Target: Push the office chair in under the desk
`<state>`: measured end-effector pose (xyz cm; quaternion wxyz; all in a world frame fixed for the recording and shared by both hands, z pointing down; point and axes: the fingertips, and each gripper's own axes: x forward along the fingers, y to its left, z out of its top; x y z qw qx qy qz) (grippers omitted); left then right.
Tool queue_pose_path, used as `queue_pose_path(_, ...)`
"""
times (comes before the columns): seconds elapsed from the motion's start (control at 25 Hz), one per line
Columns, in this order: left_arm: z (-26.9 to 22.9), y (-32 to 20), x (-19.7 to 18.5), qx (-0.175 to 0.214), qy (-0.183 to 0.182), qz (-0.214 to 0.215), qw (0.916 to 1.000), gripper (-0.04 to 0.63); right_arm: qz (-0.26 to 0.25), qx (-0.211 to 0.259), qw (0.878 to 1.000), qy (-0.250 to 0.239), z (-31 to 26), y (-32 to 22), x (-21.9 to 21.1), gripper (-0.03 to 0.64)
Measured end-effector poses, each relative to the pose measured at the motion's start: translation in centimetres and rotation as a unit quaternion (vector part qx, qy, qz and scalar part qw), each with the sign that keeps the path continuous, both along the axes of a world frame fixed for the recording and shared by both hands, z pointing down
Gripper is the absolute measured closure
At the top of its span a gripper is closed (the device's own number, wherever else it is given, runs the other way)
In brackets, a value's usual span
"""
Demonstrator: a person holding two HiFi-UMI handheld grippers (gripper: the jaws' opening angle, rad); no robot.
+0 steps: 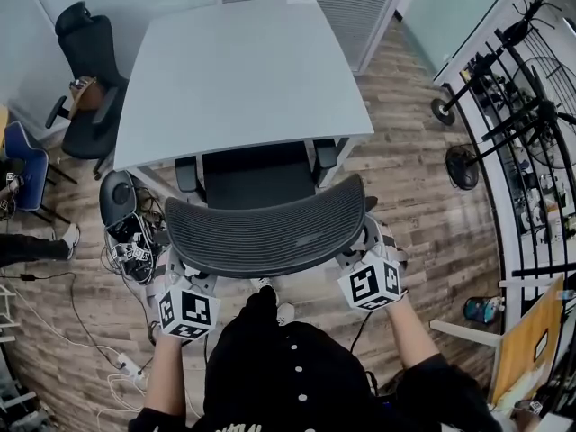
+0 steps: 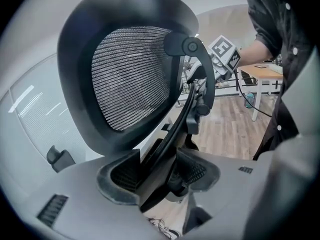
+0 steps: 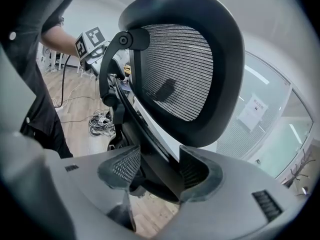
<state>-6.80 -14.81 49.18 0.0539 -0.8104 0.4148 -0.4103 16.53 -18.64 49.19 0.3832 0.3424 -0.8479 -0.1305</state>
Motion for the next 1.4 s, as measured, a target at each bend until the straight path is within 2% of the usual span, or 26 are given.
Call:
queue_pose_path(0.76, 0.1, -4.9, -0.8, -0.005, -0.002, -0.001, 1.0, 0.354, -0.003, -0.002, 1.0, 0.004, 0.1, -4.8, -0.9, 0.356)
queue_pose_path(1.4, 0.2, -8.8, -1.6, -0.001, 0.007, 0.016, 0.9998, 0.353, 0.007, -0.009, 1.0, 0.013, 0.2, -8.4, -1.7, 0.356)
